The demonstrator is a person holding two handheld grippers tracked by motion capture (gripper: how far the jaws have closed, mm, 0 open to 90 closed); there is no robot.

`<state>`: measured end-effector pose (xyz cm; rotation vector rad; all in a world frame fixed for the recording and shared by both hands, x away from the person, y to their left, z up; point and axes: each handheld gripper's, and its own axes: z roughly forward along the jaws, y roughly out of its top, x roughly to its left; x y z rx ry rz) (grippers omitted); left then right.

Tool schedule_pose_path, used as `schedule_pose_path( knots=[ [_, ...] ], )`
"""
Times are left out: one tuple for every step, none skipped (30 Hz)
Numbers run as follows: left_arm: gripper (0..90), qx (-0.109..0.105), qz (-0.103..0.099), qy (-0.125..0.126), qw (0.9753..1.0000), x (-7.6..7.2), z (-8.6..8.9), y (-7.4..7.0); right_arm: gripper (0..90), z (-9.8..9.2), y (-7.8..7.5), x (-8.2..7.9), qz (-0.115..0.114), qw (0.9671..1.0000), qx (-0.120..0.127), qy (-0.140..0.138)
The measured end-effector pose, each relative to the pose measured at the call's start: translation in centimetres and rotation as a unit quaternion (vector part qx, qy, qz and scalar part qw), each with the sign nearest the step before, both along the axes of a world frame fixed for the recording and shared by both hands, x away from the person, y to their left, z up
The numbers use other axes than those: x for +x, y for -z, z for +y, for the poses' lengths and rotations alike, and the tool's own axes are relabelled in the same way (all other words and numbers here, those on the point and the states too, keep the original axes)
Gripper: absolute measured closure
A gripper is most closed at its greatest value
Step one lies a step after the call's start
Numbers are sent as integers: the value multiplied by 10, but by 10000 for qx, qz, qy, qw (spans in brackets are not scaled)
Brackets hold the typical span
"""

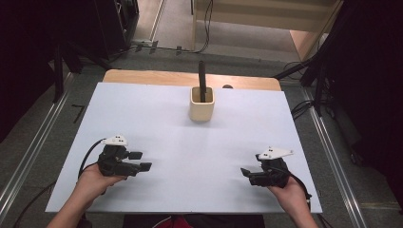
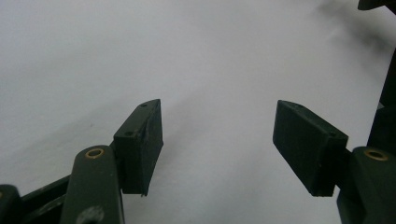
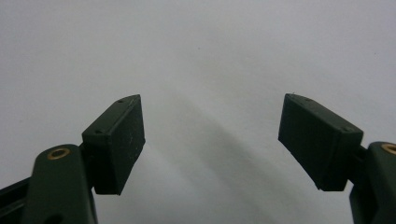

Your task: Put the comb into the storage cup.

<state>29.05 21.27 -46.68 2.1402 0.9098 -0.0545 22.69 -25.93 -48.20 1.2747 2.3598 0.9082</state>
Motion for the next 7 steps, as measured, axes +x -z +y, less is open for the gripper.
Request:
schedule_pose_path(
  knots=[
    [342, 17, 2, 1, 10000, 0, 0, 0, 209, 0, 0, 0, -5, 10000, 4, -13],
    [343, 11, 1, 1, 10000, 0, 0, 0, 209, 0, 0, 0, -5, 10000, 6, -12],
    [343, 21, 3, 6, 10000, 0, 0, 0, 209, 0, 0, 0, -2, 10000, 16, -10],
    [343, 22, 3, 6, 10000, 0, 0, 0, 209, 0, 0, 0, -16, 10000, 7, -18],
    [343, 10, 2, -3, 10000, 0, 0, 0, 209, 0, 0, 0, -10, 10000, 6, -8],
    [342, 13, 0, -1, 10000, 0, 0, 0, 209, 0, 0, 0, -6, 10000, 8, -9],
    [342, 18, -1, -1, 10000, 0, 0, 0, 209, 0, 0, 0, -6, 10000, 11, -8]
  ],
)
